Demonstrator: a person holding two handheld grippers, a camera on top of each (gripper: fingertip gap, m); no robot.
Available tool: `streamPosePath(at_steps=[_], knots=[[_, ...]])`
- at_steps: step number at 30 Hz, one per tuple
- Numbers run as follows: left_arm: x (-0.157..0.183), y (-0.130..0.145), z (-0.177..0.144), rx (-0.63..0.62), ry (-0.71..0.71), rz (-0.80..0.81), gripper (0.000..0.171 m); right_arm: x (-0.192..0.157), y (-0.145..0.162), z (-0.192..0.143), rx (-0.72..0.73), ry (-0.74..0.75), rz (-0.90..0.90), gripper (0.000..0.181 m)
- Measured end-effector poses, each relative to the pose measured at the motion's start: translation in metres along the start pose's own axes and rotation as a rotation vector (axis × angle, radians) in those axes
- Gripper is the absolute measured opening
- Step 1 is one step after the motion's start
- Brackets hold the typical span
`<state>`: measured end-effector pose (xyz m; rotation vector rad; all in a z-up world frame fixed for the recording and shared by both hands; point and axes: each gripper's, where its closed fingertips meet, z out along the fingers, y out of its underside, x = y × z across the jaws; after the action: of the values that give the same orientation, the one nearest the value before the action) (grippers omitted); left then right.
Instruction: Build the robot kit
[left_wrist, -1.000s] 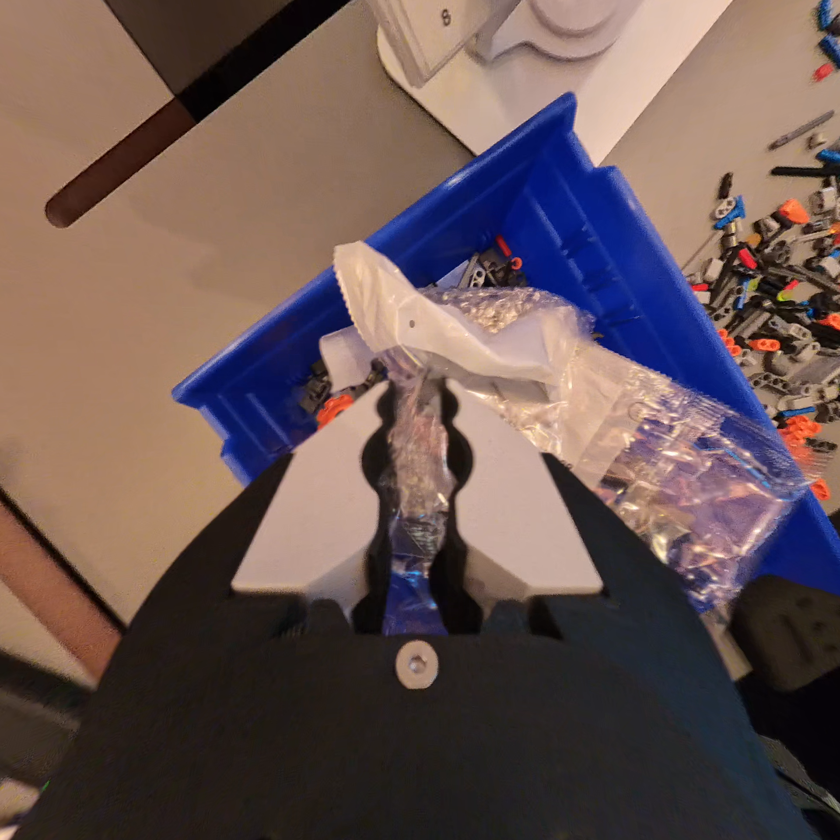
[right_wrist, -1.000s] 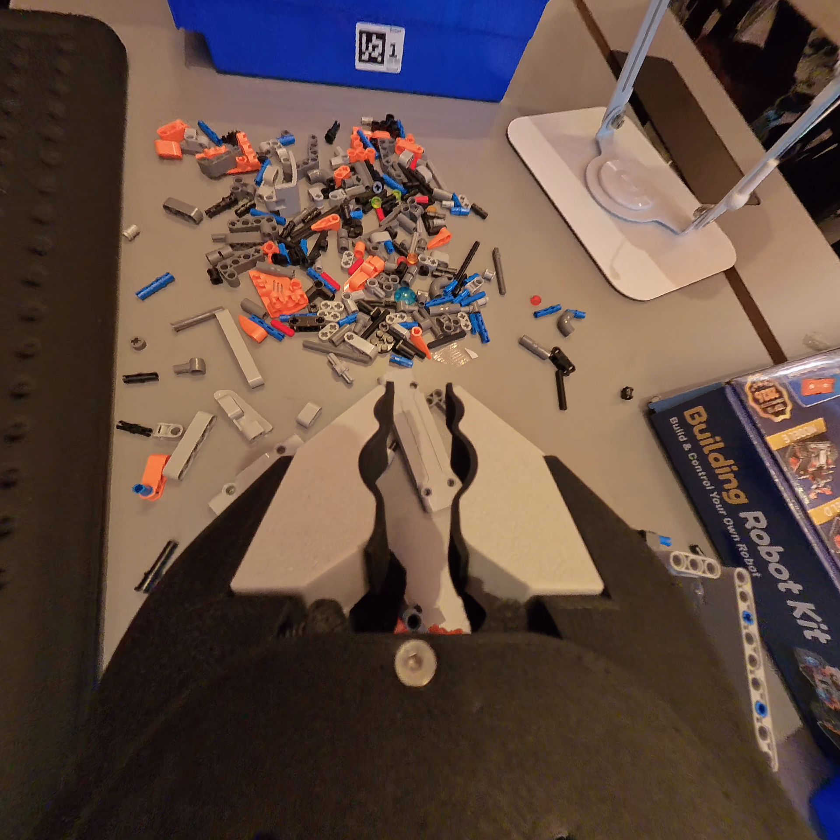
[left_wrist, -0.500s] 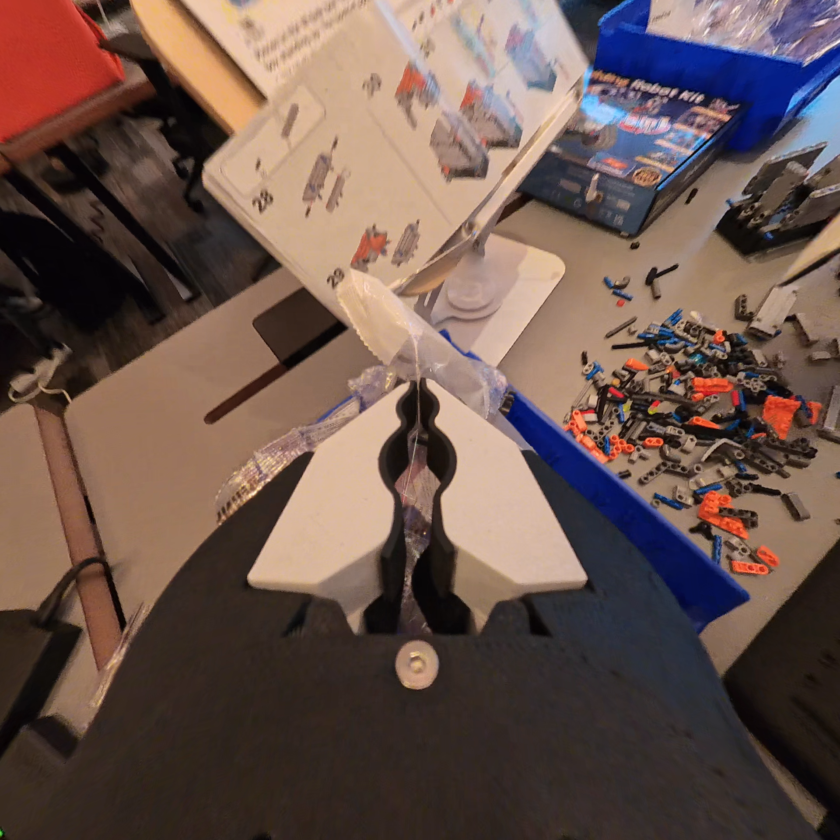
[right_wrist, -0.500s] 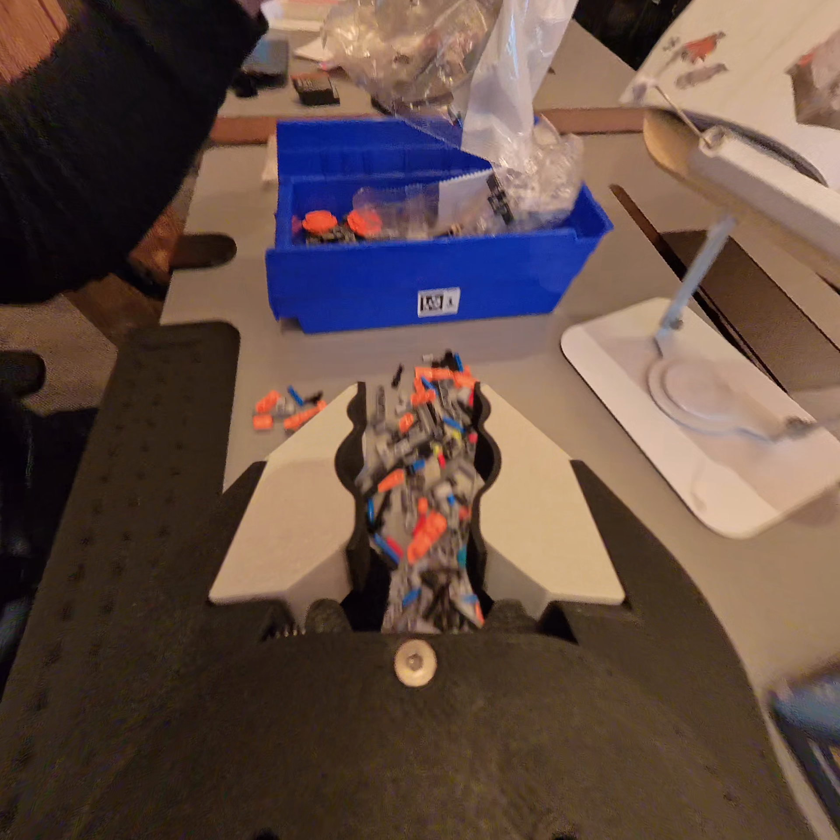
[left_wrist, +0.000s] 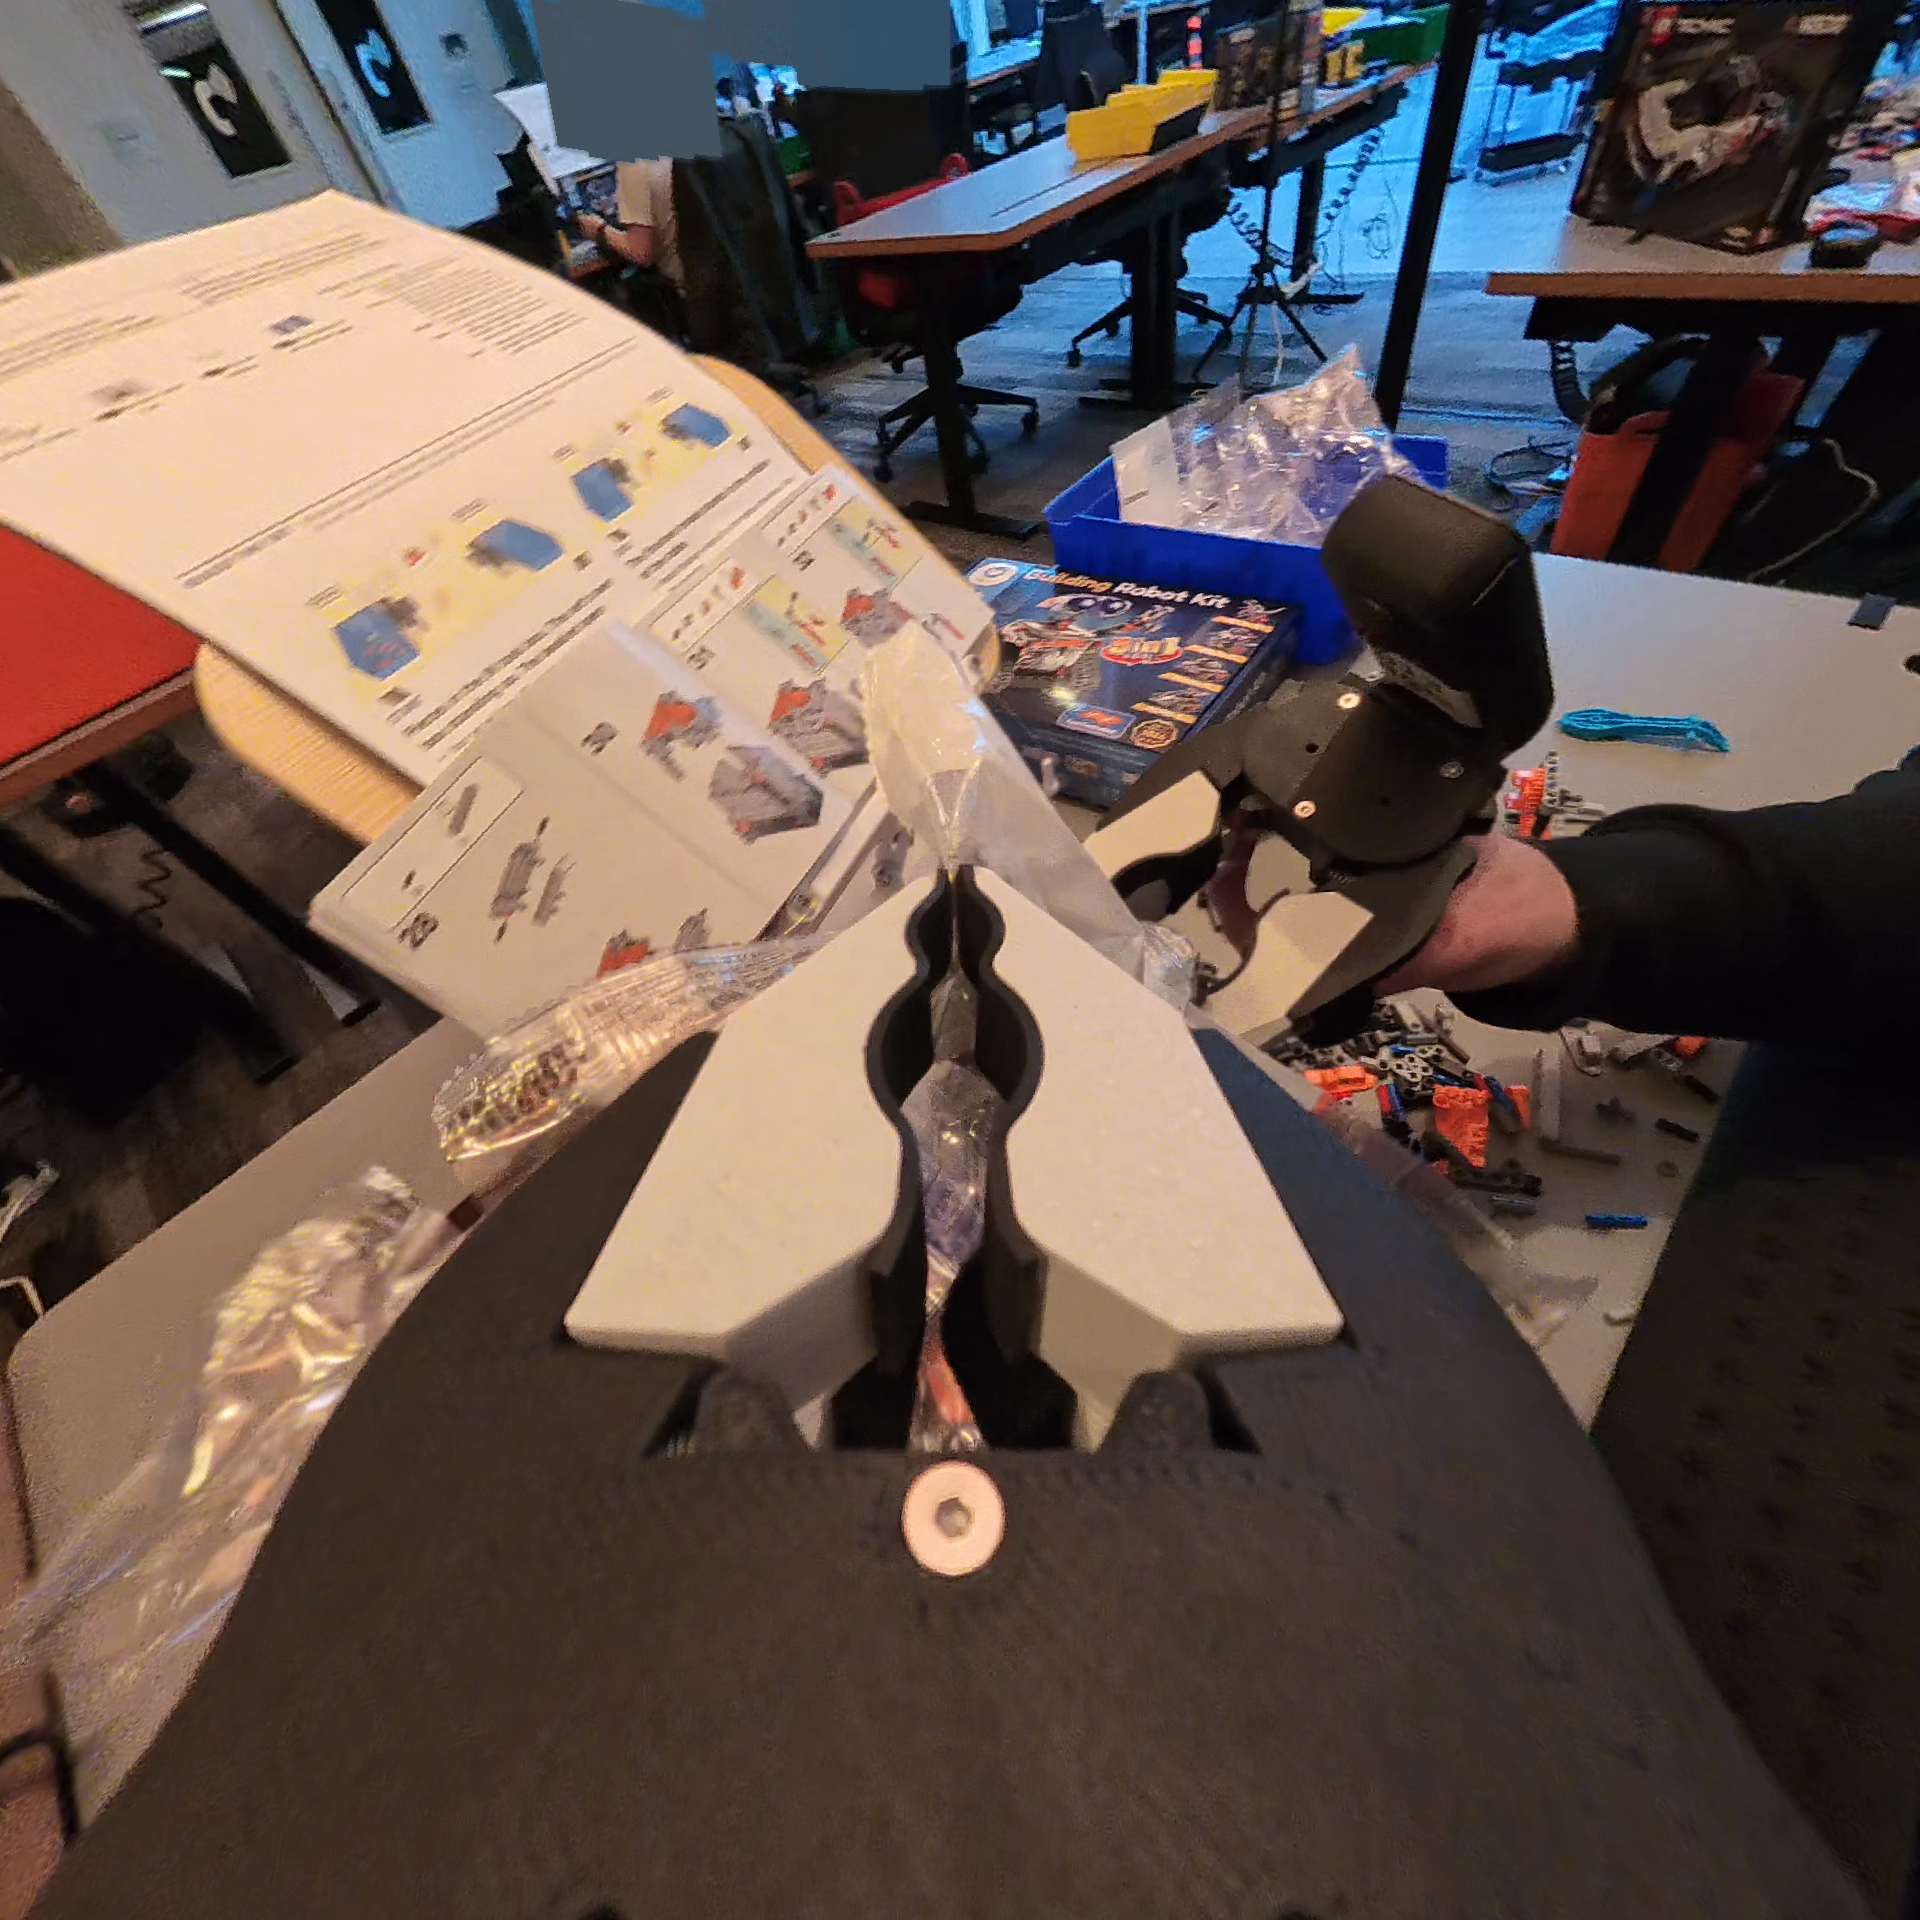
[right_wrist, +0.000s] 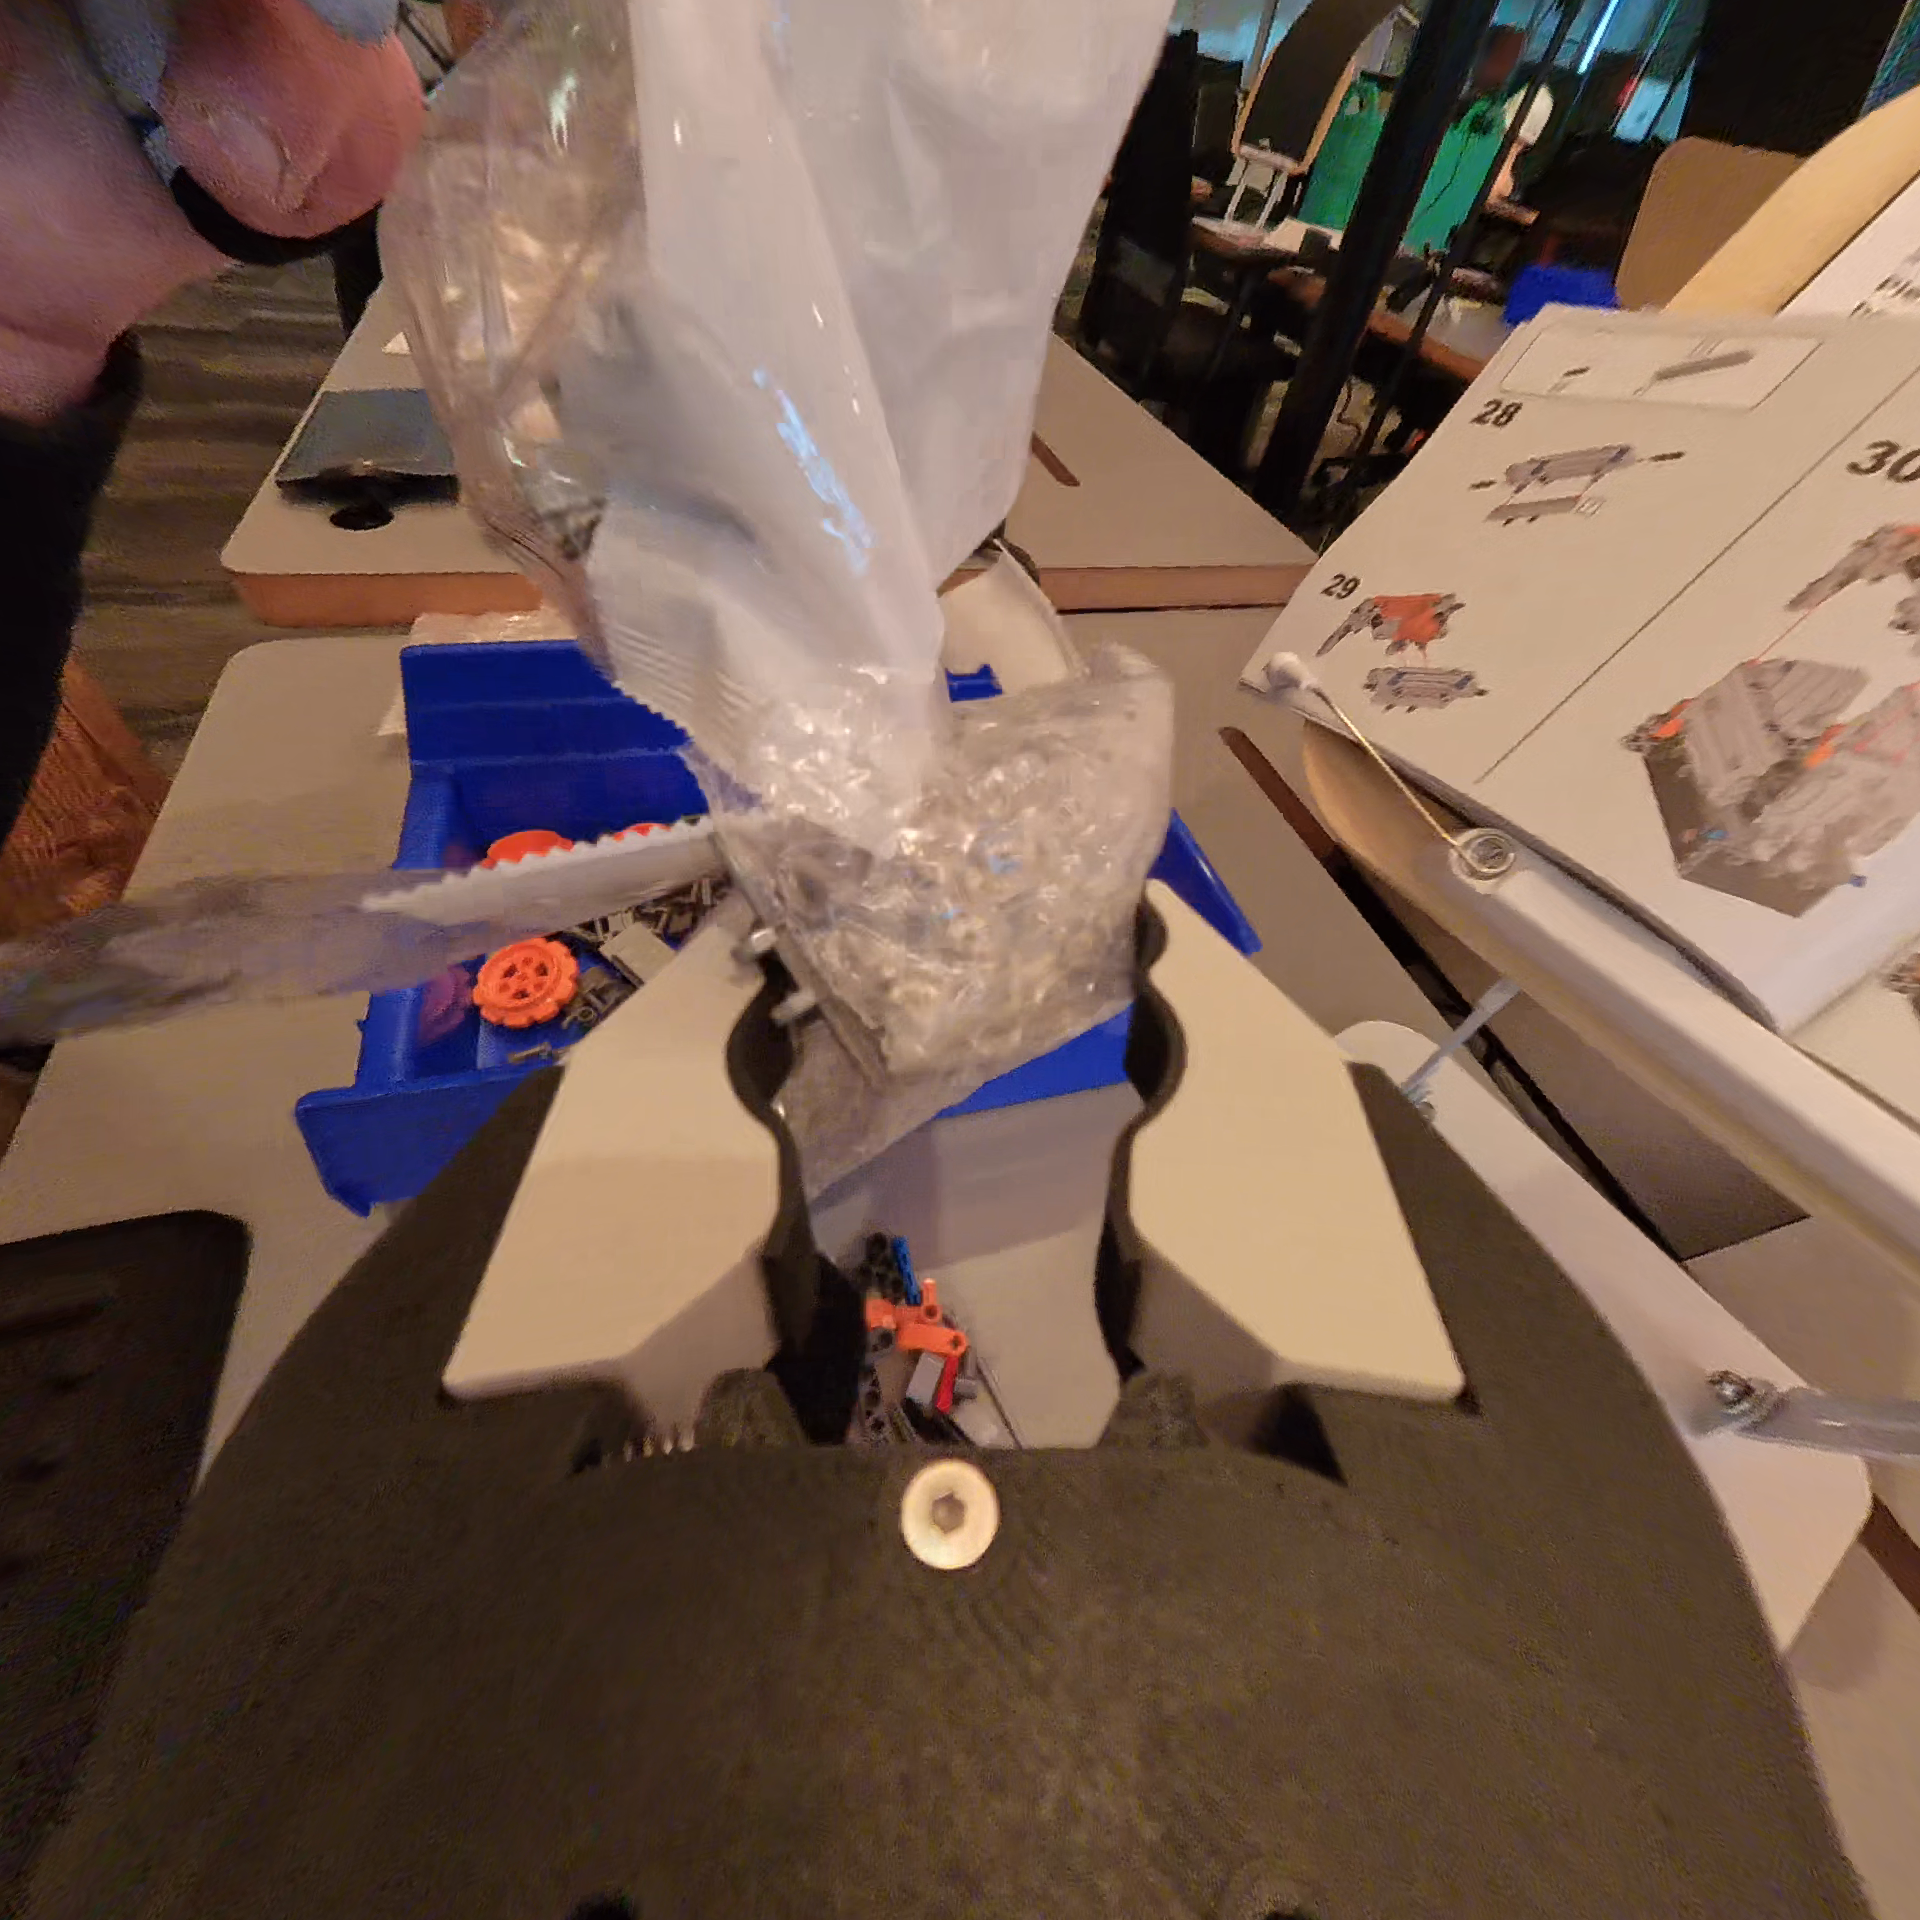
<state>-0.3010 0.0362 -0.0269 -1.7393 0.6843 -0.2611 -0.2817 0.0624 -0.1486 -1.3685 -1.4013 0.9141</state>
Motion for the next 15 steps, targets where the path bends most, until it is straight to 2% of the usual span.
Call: streamPosePath(at_steps=[5, 11, 15], knots=[[0.023, -0.017, 0.016, 0.028, 0.098, 0.009, 0.0, 0.013, -0.007, -0.043, 0.046, 0.015, 0.014, 0.043], [0.044, -0.02, 0.039, 0.043, 0.248, -0.036, 0.0, 0.043, -0.01, -0.101, 0.038, 0.092, 0.011, 0.036], [0.049, -0.015, 0.056, 0.009, 0.297, -0.035, 0.0, 0.059, -0.01, -0.12, 0.028, 0.132, 0.033, 0.035]])
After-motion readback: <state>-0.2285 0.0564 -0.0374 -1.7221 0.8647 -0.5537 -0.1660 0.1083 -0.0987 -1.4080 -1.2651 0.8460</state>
